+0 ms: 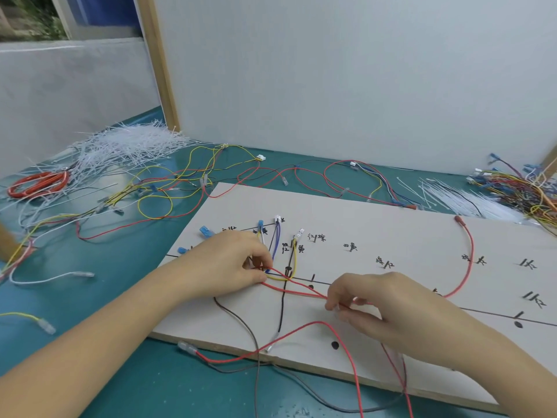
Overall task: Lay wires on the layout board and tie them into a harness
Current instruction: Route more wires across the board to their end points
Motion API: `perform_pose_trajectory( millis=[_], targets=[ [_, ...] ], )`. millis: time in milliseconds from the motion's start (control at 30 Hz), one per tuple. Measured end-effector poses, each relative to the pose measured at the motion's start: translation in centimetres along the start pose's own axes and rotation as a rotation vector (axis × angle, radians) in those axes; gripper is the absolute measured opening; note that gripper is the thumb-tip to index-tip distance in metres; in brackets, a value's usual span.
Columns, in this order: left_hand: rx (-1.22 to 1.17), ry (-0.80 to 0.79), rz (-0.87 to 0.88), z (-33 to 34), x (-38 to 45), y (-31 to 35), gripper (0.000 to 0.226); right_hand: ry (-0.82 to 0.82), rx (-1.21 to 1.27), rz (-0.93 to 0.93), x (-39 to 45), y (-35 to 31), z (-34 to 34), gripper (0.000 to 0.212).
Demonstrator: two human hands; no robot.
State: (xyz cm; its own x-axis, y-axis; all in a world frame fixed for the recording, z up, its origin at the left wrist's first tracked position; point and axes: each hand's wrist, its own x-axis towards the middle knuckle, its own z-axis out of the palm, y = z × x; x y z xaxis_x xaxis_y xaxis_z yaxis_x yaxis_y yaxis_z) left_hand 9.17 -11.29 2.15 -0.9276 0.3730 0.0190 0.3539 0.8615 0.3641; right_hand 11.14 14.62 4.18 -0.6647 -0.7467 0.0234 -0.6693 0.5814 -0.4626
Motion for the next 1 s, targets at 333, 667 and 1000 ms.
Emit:
perform_pose_trajectory(
  millis=[333,667,1000],
  targets=[
    [0.067,0.058,0.078,0.6,0.3,0.5,0.017,-0.043,0.074,-0.035,-0.6,-0.3,1.0,0.012],
    [-0.034,0.076,0.104,0.9,1.2,1.1,0.021,0.038,0.302,0.012,-0.3,0.9,1.0,0.013],
    [0.063,-0.076,0.276,0.3,1.9,1.1,0.042,0.045,0.335,0.044,-0.3,1.2,1.3,0.018]
  ],
)
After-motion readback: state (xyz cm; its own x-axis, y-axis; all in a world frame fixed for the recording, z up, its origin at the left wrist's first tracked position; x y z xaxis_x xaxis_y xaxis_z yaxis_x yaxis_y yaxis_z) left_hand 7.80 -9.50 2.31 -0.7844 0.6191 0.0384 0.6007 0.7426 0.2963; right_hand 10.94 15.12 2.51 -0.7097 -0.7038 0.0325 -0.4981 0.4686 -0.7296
